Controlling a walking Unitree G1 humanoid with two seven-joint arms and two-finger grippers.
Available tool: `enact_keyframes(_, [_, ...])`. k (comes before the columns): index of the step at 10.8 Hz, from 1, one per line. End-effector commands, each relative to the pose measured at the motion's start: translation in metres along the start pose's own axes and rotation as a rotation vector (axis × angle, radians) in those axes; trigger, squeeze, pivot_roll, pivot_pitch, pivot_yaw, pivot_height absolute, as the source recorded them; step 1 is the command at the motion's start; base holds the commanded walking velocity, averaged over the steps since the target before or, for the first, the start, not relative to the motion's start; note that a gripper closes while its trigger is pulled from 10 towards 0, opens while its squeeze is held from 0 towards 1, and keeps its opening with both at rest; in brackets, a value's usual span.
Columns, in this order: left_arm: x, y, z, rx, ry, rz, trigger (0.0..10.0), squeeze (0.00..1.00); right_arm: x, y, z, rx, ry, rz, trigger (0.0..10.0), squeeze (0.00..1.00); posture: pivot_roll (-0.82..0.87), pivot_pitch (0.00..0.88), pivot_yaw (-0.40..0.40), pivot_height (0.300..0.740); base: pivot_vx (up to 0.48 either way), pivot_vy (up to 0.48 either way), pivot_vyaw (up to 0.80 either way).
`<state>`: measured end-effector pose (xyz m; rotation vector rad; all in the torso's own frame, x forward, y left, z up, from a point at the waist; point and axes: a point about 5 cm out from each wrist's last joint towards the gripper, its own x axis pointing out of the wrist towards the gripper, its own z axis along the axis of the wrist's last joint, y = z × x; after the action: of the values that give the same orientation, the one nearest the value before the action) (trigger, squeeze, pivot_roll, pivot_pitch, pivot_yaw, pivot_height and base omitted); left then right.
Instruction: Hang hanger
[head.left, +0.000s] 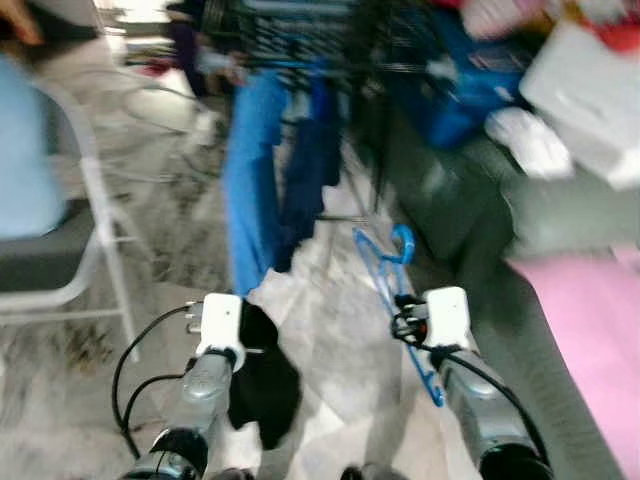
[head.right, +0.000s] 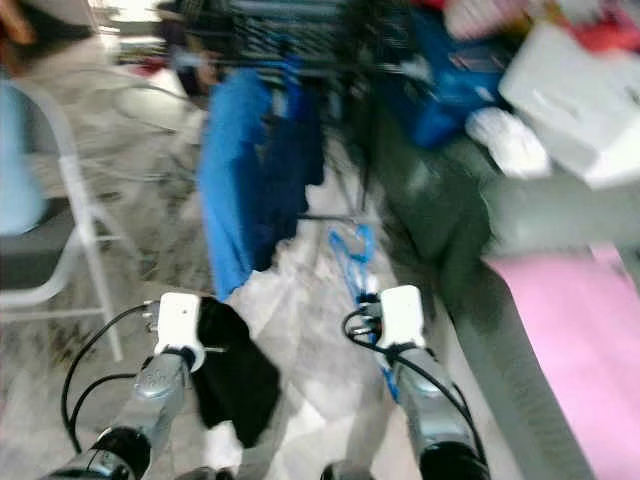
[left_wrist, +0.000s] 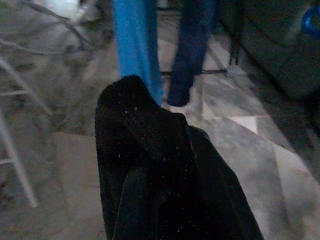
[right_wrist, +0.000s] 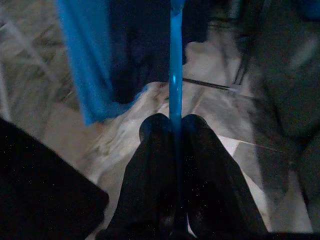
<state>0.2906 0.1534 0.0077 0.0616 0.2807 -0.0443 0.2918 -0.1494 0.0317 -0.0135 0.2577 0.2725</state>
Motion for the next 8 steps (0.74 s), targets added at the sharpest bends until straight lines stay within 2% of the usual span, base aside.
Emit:
enact_keyframes(1, [-0.004,0.007,-0.005,-0.010,0.003,0.047,10.0,0.00,0.004,0.005,-0.002,-0.004,0.011,0.034,10.0,0.00,0.02,0.072,-0.099,0.740,0.000,0.000,0.00])
enact_keyframes(2, [-0.008,0.012,-0.010,-0.005,0.014,0.062,10.0,0.00,0.007,0.010,-0.007,-0.018,0.036,0.042,10.0,0.00,0.02,0.087,-0.101,0.740,0.000,0.000,0.00])
enact_keyframes(3, [-0.011,0.015,-0.014,-0.006,0.012,0.077,10.0,0.00,0.009,0.011,-0.002,0.008,0.015,0.032,10.0,0.00,0.02,0.094,-0.092,0.740,0.000,0.000,0.00])
enact_keyframes(4, [-0.012,0.015,-0.015,-0.008,0.015,0.083,10.0,0.00,0.009,0.010,-0.002,-0.015,0.004,0.043,10.0,0.00,0.01,0.104,-0.058,0.740,0.000,0.000,0.00])
enact_keyframes(6, [-0.008,0.014,-0.007,0.012,-0.007,0.060,10.0,0.00,0.010,0.000,0.008,0.014,-0.054,-0.024,10.0,0.00,0.01,0.113,-0.050,0.740,0.000,0.000,0.00])
enact_keyframes(7, [-0.006,0.017,-0.002,0.015,-0.022,0.067,10.0,0.00,0.011,0.000,0.013,0.017,-0.080,-0.047,10.0,0.00,0.00,0.123,-0.046,0.740,0.000,0.000,0.00])
enact_keyframes(8, [-0.006,0.016,-0.002,0.005,-0.028,0.066,10.0,0.00,0.009,0.003,0.013,0.007,-0.093,-0.042,10.0,0.00,-0.01,0.124,-0.044,0.740,-0.322,0.000,0.00])
